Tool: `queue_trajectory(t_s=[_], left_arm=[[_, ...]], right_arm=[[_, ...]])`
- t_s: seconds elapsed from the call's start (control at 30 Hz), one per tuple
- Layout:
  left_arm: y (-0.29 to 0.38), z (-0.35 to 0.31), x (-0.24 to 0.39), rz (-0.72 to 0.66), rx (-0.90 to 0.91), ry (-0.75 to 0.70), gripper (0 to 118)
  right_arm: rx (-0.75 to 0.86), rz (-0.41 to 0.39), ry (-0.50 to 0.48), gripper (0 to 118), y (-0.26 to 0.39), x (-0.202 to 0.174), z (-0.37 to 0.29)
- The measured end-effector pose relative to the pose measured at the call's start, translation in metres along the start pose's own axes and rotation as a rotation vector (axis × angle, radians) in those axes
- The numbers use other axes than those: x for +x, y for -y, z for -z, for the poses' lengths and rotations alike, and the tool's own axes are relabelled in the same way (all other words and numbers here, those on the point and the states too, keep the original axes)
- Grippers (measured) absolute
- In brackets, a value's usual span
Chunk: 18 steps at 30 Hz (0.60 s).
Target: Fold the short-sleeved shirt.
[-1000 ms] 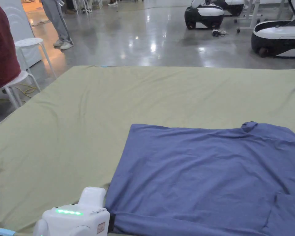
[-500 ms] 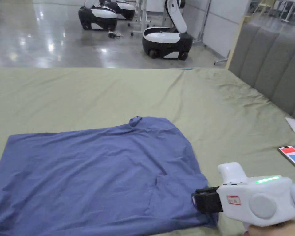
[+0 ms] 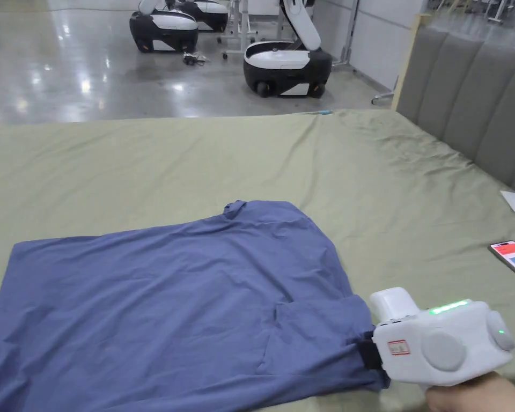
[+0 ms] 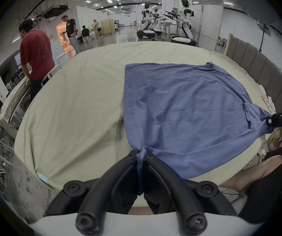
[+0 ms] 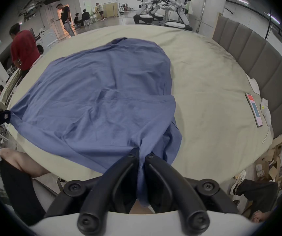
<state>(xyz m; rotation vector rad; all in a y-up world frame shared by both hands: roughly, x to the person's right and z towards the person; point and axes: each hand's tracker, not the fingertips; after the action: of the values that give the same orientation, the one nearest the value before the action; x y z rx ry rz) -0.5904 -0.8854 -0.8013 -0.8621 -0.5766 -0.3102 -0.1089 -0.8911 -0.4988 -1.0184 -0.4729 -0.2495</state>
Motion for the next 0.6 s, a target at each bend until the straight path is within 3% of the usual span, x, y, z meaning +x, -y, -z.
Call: queue_trajectory(t_s=[0.17,0.3,0.6], left_arm=[[-0.026,0.000,-0.018,-0.027,-0.016,0.026,3],[-0.069,0.008,-0.023,-0.022,-0.013,0.039,3],[-0.141,0.098,-0.010,-0.057,-0.127,0.039,3]], right_arm=[[0.043,-0.032,-0.041,6,-0.033,0.008,-0.026],[0.064,-0.032,-0.016,6,-0.084,0.019,-0.025],[0.042,-0.013,0.079,6,-0.165,0.022,0.065]])
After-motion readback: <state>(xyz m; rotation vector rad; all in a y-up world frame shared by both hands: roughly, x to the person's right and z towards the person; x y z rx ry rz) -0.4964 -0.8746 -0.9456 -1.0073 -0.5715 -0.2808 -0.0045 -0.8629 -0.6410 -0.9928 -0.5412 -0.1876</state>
